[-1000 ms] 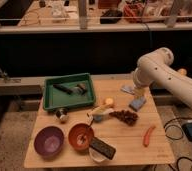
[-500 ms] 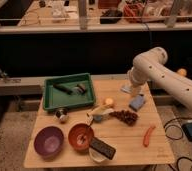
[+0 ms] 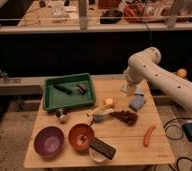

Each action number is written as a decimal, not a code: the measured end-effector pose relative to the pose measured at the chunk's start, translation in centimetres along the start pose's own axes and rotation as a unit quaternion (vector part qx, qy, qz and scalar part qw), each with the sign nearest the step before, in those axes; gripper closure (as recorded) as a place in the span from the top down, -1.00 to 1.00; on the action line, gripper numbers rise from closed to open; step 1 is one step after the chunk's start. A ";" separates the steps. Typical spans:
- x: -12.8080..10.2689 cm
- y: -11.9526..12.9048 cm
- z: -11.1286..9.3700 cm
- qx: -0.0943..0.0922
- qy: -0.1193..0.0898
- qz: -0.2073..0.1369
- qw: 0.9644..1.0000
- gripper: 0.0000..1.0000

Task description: Place towel in purple bowl

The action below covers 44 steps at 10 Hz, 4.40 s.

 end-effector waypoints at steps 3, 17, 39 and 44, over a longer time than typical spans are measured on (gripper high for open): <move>-0.1 -0.7 1.0 -0.003 -0.002 -0.003 1.000 0.60; 2.3 -2.3 6.8 -0.021 -0.015 0.012 1.000 0.60; 5.8 -4.2 14.7 -0.063 -0.023 0.030 0.997 0.60; 7.4 -4.8 15.4 -0.069 -0.041 0.096 0.992 0.60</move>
